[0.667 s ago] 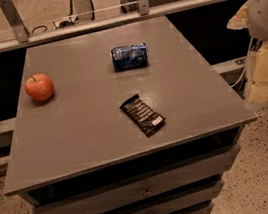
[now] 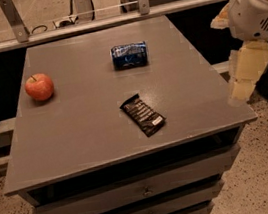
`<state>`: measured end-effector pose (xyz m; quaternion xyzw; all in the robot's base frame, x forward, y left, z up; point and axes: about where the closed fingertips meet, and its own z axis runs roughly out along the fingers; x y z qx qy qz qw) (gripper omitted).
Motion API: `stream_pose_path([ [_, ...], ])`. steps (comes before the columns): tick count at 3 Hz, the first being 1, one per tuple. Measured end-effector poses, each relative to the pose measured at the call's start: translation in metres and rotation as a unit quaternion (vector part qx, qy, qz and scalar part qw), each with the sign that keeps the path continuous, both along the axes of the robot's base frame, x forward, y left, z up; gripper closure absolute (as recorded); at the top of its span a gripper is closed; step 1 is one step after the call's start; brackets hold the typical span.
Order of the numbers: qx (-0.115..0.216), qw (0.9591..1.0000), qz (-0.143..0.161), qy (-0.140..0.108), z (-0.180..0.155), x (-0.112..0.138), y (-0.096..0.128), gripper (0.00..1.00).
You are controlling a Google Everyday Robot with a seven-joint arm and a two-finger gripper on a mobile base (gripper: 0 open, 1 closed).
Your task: Place pepsi can upright
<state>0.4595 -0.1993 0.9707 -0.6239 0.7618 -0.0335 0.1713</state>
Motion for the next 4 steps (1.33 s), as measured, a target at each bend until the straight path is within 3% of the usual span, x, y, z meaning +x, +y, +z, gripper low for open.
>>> stream_pose_path([
  [2, 0.026, 0.9954, 0.088, -0.025, -0.026, 0.105, 0.073, 0.0],
  [4, 0.074, 0.991, 0.111, 0.0, -0.079, 0.208, 0.147, 0.0],
])
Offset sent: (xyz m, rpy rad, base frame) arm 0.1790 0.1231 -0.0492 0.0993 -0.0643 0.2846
